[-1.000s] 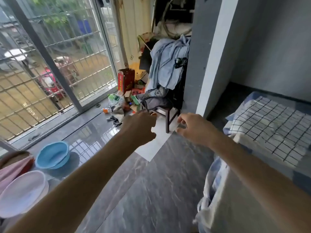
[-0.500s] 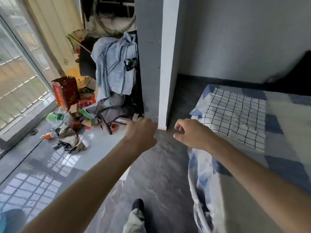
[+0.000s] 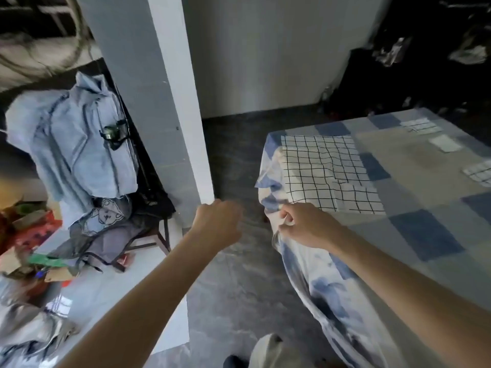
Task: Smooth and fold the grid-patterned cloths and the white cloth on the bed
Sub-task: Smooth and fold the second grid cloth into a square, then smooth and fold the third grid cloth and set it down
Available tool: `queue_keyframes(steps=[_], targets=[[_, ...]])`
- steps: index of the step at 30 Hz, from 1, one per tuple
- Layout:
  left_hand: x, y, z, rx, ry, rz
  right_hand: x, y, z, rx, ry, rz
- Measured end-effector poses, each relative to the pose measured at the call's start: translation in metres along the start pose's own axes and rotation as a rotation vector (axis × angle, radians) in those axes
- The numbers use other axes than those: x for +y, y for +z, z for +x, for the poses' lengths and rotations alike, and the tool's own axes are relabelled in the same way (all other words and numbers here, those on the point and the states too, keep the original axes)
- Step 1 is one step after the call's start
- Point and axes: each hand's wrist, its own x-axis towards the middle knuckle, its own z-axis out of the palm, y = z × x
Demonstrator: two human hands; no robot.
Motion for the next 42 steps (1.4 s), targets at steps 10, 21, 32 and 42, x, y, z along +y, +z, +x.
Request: queue_keyframes(steps=[10, 21, 32, 42], targets=[[0.008, 0.007, 0.102, -0.100, 0.259, 0.002, 0.048, 0.001, 0.052, -0.004, 0.294, 0.082], [-0.004, -0.003, 0.251, -0.160, 0.403, 0.196, 0.124, 0.001, 0.167, -0.064, 0.446, 0.156], [0.034, 0.013, 0.365, -0.212, 0.643, 0.182, 0.189, 0.004, 0.209, -0.019, 0.601, 0.163], [0.098, 0.045, 0.458, -0.237, 0.889, 0.130, 0.228, 0.028, 0.190, 0.241, 0.922, 0.210]])
